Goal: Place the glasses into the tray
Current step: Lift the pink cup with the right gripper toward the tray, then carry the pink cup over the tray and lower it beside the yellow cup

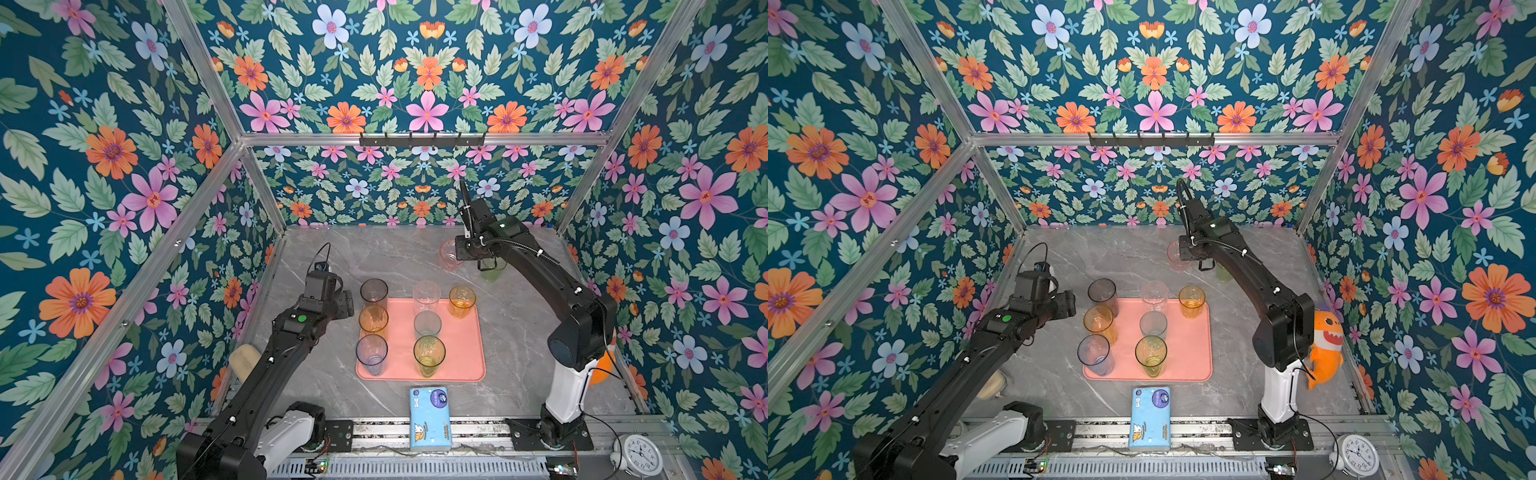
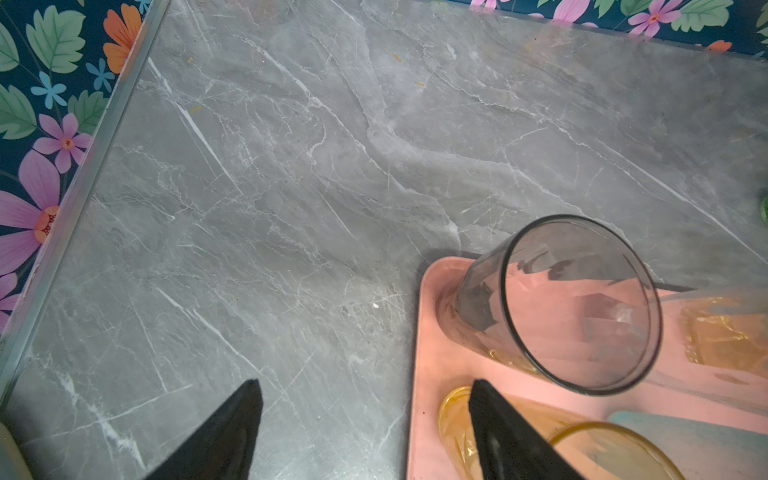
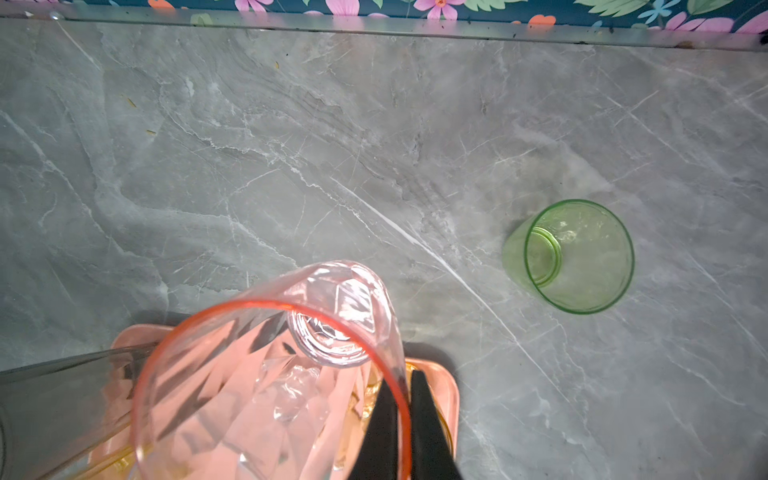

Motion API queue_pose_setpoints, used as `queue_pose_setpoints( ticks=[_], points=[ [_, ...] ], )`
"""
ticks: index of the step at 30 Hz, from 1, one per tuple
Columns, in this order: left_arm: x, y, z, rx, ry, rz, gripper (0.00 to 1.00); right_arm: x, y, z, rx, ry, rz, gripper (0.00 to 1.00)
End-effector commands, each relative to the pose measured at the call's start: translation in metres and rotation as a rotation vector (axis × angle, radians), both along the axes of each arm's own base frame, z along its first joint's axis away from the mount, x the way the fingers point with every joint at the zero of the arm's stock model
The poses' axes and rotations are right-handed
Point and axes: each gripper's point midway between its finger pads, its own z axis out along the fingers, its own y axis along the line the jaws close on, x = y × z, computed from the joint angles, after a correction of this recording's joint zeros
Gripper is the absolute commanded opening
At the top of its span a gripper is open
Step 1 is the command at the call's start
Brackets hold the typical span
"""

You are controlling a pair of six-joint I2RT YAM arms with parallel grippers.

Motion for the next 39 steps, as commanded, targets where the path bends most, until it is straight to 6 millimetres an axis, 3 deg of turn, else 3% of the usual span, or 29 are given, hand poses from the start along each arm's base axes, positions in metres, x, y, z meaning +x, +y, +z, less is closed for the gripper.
queue_pose_setpoints(
  ticks=[1,13,22,32,39],
  points=[
    [0.002,-0.001,0.004,-0.010,-0.022,0.000,0.81,-0.012,-0.012,0.008,-0.032,-0.006,-0.010,0.00],
    [0.003,-0.004,0.005,-0.028,-0.027,-0.008,0.81,-0.056,-0.044,0.026,-0.030,-0.020,-0.042,0.00],
    [0.003,-0.006,0.006,-0.034,-0.030,-0.014,0.81,-0.087,-0.059,0.027,-0.026,-0.011,-0.044,0.00],
    [0.003,-0.005,0.007,-0.029,-0.030,-0.012,0.81,-0.125,-0.062,0.024,0.042,0.010,-0.004,0.00],
    [0.003,-0.005,0.005,-0.027,-0.024,-0.013,0.81,-0.150,-0.048,0.009,0.157,0.047,0.060,0.00]
  ],
)
